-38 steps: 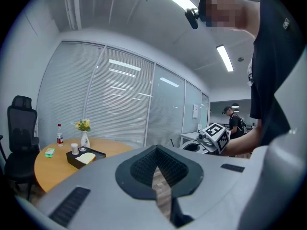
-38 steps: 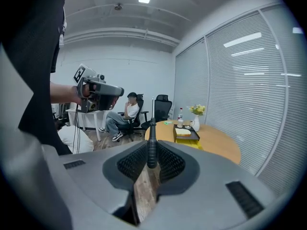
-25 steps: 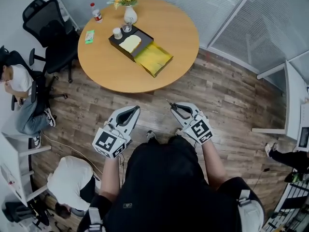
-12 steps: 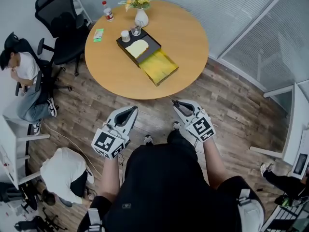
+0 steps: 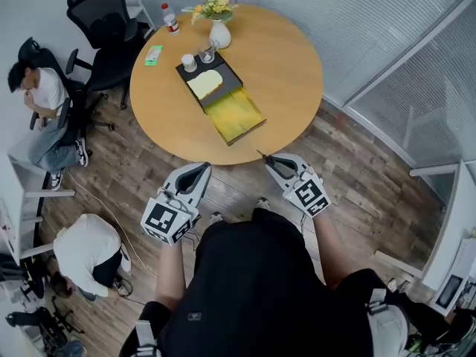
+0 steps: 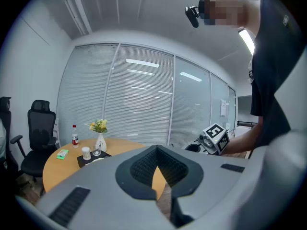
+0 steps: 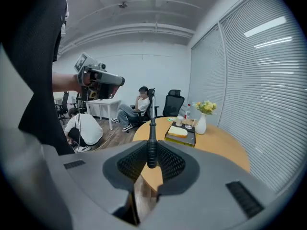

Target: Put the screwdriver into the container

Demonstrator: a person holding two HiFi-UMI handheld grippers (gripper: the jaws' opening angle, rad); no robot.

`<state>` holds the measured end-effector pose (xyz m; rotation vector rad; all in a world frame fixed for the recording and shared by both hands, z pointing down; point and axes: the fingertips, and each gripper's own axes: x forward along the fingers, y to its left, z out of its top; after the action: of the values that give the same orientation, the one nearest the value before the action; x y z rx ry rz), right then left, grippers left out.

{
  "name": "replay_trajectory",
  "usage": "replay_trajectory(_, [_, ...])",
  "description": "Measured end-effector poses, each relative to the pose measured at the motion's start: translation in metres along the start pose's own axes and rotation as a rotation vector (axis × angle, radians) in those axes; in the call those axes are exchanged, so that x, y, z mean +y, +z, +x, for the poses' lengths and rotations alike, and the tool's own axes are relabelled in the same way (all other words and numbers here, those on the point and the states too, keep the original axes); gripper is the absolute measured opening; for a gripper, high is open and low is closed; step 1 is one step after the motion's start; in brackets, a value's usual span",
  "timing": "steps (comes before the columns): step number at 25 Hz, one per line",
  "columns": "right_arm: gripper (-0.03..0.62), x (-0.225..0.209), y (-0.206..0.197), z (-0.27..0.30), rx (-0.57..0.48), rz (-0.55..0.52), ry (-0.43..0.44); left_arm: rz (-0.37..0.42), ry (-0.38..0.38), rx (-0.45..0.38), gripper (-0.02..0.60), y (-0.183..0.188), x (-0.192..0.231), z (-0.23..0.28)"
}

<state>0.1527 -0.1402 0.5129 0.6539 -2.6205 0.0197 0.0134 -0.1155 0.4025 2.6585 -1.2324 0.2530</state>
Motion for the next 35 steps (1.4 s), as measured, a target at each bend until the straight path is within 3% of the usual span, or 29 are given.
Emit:
replay_trajectory(6, [0.058, -0.047, -0.014, -0.013, 0.006, -0.031, 0.039, -0.019, 0.085, 0.023, 0.005, -0.009, -0.006, 0.029])
replay_trajectory(14, [0.058, -0.062, -0.017, 0.004, 0.010, -0.039, 0.078, -0.018, 0.106, 0.036, 0.005, -0.007, -0.001, 0.042])
replay_trajectory(24, [0.058, -0.076, 0.003, 0.048, 0.036, -0.051, 0.062, -0.008, 0.061, 0.025, 0.005, -0.004, 0.058, 0.063])
replay_trajectory(35, [0.058, -0.084, 0.022, 0.119, 0.063, -0.067, 0.028, -0.008, -0.053, -0.037, 0.005, 0.004, 0.112, 0.079])
